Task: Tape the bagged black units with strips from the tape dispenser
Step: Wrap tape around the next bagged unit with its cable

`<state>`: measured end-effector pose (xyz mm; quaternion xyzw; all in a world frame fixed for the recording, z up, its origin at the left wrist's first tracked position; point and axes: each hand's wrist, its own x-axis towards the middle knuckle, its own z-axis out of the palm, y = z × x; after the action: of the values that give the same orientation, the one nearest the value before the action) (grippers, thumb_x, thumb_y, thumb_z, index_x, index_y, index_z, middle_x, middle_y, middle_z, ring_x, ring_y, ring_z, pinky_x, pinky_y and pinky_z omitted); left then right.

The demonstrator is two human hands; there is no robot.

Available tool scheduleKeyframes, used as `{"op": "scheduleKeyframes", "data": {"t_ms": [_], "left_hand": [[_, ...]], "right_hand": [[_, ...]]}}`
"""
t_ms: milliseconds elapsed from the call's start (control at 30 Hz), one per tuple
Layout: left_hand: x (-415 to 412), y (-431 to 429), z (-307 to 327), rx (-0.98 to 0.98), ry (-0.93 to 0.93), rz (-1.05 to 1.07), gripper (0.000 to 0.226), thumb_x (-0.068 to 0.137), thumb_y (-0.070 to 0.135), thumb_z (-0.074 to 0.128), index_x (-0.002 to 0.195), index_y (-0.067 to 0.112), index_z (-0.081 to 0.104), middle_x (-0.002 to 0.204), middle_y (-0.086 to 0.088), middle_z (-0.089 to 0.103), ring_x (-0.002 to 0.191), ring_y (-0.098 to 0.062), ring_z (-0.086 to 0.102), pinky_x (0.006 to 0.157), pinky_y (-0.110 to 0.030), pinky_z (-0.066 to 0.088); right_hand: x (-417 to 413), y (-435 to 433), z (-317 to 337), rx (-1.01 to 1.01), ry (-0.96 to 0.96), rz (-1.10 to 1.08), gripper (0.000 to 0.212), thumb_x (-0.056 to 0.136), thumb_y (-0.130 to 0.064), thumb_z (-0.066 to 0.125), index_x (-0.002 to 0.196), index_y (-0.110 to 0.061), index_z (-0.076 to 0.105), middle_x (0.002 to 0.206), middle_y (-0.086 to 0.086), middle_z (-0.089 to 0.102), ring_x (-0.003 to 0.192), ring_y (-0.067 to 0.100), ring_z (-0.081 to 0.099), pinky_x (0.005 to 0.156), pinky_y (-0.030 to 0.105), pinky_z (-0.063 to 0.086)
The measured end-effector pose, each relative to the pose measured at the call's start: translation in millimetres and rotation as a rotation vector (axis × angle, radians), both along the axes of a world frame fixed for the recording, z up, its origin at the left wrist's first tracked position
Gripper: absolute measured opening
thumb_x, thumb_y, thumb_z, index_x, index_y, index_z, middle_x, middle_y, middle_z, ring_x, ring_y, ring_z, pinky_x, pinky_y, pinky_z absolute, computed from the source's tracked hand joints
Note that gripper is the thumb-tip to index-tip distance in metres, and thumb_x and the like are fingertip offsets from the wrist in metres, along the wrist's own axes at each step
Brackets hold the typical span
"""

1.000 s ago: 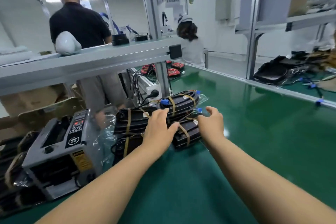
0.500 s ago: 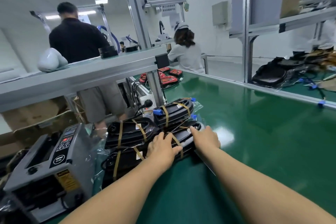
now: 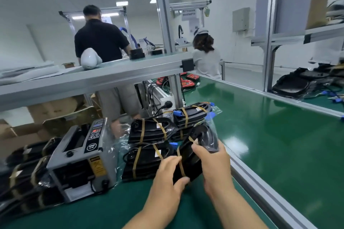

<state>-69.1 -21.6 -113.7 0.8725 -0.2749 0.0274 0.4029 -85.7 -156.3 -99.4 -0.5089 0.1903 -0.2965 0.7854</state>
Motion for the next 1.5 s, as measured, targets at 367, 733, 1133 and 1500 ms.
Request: {"op": "scheduleKeyframes", "data": {"t_ms": [367,733,1133,1500], "left_hand": [[-91.2,148.2,1.7,-0.029,-0.016,0.159,0.055,0.083,0.052,0.068,0.114,0.079,0.032,0.129,0.044,0.033,0.118,0.018,0.042,0.091,-0.003,0.035],[-81.4,188.3,57.0,-0.401,0.022,0.358,0.033,0.071,0.07,0.066,0.098,0.052,0.065,0.092,0.019,0.066,0.078,-0.003,0.063,0.068,-0.013,0.047],[-105.6,186.2,84.2,-0.266,0.127,0.418,0.019,0.082,0.041,0.061,0.071,0.028,0.051,0.056,0.01,0.062,0.048,-0.001,0.049,0.055,-0.018,0.044],[-78.5,203.1,115.8,-0.431,-0.058,0.245,0.019,0.078,0.053,0.063,0.088,0.038,0.07,0.08,0.009,0.072,0.067,-0.006,0.066,0.064,-0.017,0.053]], "right_hand": [[-70.3,103.2,46.5,-0.581,0.077,0.49,0.066,0.058,-0.027,0.074,0.12,-0.041,0.062,0.093,-0.02,0.074,0.077,-0.006,0.068,0.067,0.004,0.046],[-67.3,176.8,26.7,-0.843,0.063,0.455,0.08,0.07,-0.017,0.076,0.091,-0.084,0.04,0.087,-0.046,0.061,0.077,-0.016,0.063,0.062,-0.003,0.04],[-75.9,208.1,10.8,-0.92,0.168,0.456,0.098,0.058,-0.067,0.051,0.149,-0.051,0.018,0.142,-0.032,0.044,0.125,-0.009,0.048,0.106,0.022,0.042],[-72.2,191.1,6.8,-0.817,0.069,0.583,0.079,0.064,-0.02,0.08,0.131,-0.049,0.054,0.104,-0.03,0.07,0.094,-0.011,0.066,0.084,0.007,0.049]]}}
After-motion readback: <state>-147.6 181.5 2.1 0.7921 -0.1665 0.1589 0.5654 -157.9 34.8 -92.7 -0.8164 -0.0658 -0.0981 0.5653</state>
